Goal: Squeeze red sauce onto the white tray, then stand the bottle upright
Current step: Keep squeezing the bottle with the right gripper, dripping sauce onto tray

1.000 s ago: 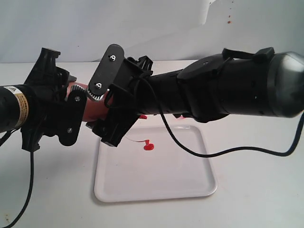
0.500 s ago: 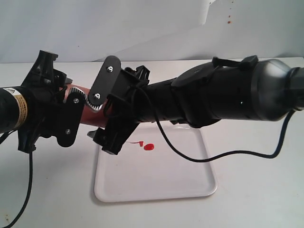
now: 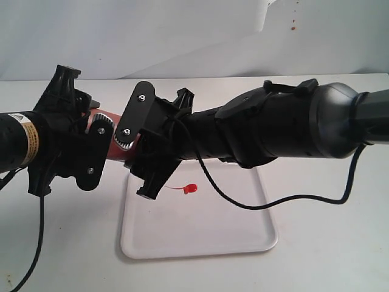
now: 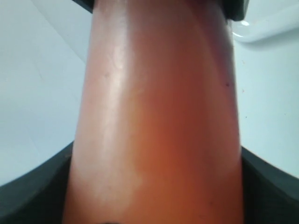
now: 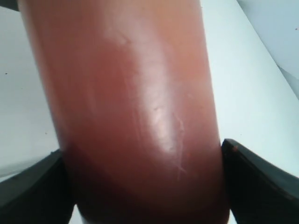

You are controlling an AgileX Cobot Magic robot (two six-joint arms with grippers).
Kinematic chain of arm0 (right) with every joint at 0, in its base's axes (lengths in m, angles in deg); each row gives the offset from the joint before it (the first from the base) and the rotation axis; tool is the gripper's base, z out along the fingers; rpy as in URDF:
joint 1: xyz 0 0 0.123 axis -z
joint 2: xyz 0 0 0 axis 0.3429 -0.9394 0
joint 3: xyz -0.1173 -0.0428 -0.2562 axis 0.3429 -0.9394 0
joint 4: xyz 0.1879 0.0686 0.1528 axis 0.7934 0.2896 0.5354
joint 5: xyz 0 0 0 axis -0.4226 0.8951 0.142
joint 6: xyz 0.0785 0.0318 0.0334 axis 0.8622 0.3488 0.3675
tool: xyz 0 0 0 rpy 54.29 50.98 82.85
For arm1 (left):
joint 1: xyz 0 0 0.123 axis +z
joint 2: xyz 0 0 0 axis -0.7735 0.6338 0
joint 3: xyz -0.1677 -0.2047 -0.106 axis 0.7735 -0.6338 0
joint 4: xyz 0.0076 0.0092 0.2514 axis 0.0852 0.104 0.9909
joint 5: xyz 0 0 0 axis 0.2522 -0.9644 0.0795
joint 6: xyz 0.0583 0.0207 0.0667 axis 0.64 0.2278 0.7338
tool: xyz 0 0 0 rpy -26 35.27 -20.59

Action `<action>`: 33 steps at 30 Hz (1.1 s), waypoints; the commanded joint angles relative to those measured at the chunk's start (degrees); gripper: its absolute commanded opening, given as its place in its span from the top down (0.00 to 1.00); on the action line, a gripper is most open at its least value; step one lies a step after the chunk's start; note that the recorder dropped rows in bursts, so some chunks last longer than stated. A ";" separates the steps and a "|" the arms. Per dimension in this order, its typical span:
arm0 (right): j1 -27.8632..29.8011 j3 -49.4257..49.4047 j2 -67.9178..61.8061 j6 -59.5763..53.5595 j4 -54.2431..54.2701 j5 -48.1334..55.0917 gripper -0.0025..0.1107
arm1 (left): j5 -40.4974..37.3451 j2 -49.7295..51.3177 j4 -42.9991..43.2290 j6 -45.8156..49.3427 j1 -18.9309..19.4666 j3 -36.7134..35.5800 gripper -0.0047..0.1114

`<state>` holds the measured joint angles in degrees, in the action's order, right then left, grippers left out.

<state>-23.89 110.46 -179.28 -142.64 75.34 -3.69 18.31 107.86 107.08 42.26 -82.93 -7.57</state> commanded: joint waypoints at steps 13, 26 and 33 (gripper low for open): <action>-0.04 0.07 2.42 0.21 0.00 0.67 0.98 | 1.55 -0.73 -0.01 -1.76 -0.32 0.79 0.96; -0.04 0.07 3.01 3.15 0.00 0.67 0.95 | 1.55 -0.73 -0.01 -1.76 -0.32 0.79 0.96; -0.04 0.07 3.01 3.51 0.00 -0.78 0.57 | 1.55 -0.73 -0.01 -1.76 -0.32 0.79 0.96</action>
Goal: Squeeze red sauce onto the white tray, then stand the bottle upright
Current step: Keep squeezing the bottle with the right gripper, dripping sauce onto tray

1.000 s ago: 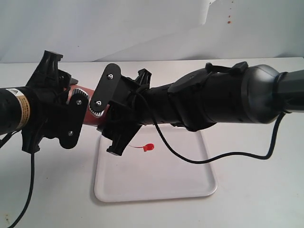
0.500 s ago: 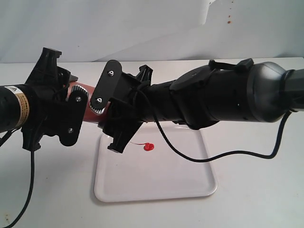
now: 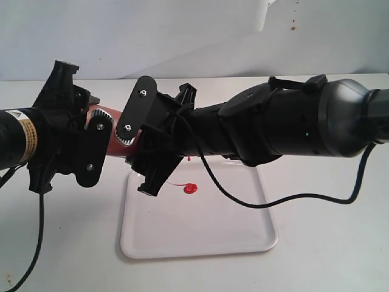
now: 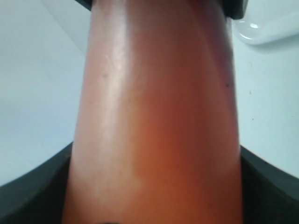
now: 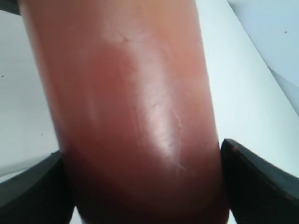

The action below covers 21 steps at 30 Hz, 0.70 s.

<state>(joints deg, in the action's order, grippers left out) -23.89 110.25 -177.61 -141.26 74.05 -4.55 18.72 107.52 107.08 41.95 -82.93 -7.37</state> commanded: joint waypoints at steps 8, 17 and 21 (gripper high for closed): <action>-0.04 0.28 1.34 2.82 2.80 -7.06 0.15 | 1.14 -0.39 -0.01 -1.45 -0.32 0.59 0.96; -0.04 0.28 1.34 3.23 3.92 -2.52 0.15 | 1.14 -0.39 -0.01 -1.45 -0.32 0.59 0.96; -0.04 0.28 1.34 3.23 7.72 -4.05 0.15 | 1.14 -0.39 -0.01 -1.45 -0.32 0.59 0.96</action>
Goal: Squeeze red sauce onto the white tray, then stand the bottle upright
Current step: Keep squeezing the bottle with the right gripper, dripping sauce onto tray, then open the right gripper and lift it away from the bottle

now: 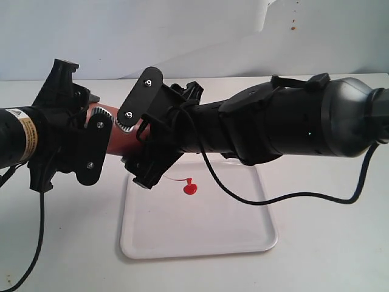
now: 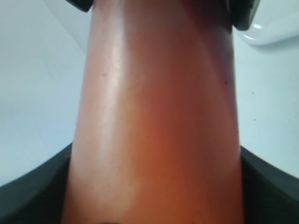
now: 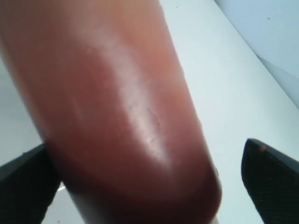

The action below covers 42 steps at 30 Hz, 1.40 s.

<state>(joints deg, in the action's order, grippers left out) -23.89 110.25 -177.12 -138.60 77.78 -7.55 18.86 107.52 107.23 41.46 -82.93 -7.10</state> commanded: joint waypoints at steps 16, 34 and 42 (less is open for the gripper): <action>-0.04 0.28 0.84 0.57 9.39 -2.93 0.13 | 1.00 -0.39 -0.16 -0.95 -0.32 0.32 0.96; -0.12 -0.97 4.11 2.27 8.62 -0.83 0.05 | 1.00 -0.39 -0.16 -0.95 -0.32 0.32 0.96; -0.12 -6.43 7.19 2.27 7.20 3.66 0.05 | 0.86 -0.39 -0.16 -0.95 -0.32 0.32 0.96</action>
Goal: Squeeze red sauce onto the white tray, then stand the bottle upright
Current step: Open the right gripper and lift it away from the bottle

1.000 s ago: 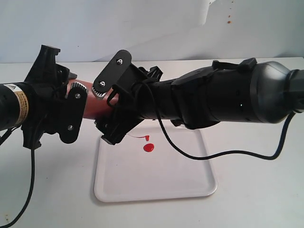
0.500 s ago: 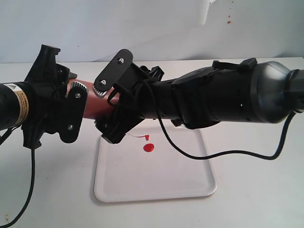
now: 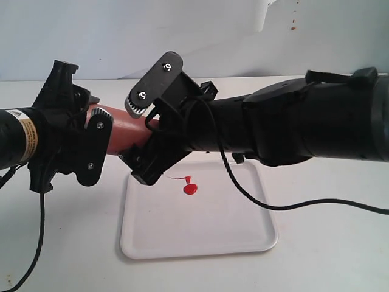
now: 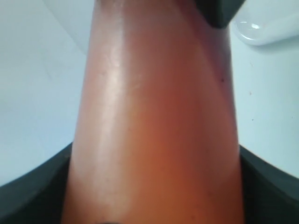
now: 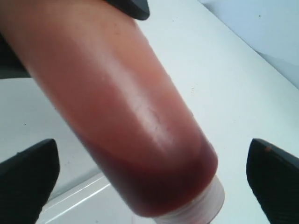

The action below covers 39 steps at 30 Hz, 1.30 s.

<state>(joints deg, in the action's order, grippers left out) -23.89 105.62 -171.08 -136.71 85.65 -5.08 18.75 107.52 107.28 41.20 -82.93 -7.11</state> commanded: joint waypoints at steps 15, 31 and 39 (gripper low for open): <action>-0.12 -8.16 14.16 3.20 -1.34 -0.67 0.05 | 0.98 -0.39 -0.20 -0.69 -0.32 0.33 0.96; -0.12 -27.06 47.72 -3.33 -3.31 -29.32 0.05 | 0.98 -0.39 -0.20 -0.69 -0.32 0.33 0.96; -0.12 -27.06 48.35 -0.77 -2.80 -28.98 0.05 | 0.98 -0.39 -0.20 -1.09 -0.32 0.33 0.96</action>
<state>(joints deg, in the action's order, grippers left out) -23.89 78.80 -122.84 -138.91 82.73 -33.91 18.75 107.52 107.16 41.31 -82.93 -7.11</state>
